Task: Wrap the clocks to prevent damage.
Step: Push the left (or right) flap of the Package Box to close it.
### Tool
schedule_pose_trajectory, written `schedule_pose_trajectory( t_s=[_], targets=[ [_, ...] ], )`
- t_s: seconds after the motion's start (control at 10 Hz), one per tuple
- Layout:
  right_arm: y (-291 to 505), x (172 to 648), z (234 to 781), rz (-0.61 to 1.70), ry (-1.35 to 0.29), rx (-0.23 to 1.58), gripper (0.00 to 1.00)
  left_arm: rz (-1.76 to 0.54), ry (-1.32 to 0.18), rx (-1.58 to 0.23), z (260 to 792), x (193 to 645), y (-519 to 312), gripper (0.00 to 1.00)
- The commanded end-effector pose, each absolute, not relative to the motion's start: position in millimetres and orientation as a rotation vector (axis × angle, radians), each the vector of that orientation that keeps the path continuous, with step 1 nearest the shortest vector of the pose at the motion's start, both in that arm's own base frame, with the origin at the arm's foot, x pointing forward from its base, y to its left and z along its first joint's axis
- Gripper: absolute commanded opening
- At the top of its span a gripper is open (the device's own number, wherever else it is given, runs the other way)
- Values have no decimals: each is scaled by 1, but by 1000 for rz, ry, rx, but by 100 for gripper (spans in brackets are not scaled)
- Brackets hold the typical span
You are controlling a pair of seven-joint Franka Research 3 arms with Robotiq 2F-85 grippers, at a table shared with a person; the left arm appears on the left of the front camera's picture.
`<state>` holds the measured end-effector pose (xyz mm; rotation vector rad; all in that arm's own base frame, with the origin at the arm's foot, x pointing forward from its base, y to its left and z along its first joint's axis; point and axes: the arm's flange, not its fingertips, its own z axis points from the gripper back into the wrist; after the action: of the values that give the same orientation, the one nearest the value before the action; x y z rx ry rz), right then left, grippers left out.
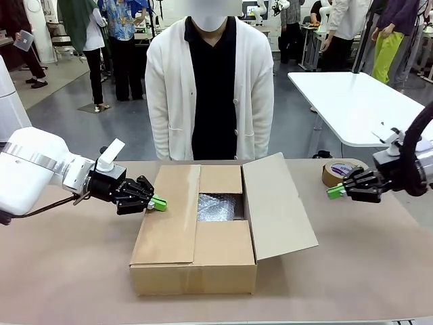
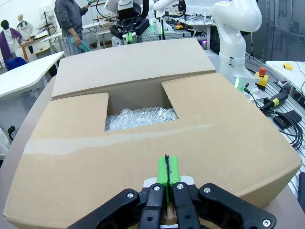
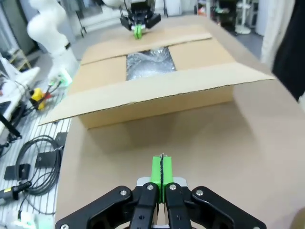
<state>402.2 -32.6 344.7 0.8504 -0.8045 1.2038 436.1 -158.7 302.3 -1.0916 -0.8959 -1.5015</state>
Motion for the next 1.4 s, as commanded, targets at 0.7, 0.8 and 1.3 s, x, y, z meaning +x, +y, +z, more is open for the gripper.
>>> schedule_pose_trajectory(
  t_s=[0.7,0.8,1.3],
  targets=[
    [41,423,296,1300,-875,970,1,-1504,-893,-1081,298,436,-159,0],
    [46,424,294,1286,-885,976,1,-1504,-893,-1081,298,436,-159,0],
    [93,414,312,1282,-933,1066,1,-1504,-893,-1081,298,436,-159,0]
  ],
)
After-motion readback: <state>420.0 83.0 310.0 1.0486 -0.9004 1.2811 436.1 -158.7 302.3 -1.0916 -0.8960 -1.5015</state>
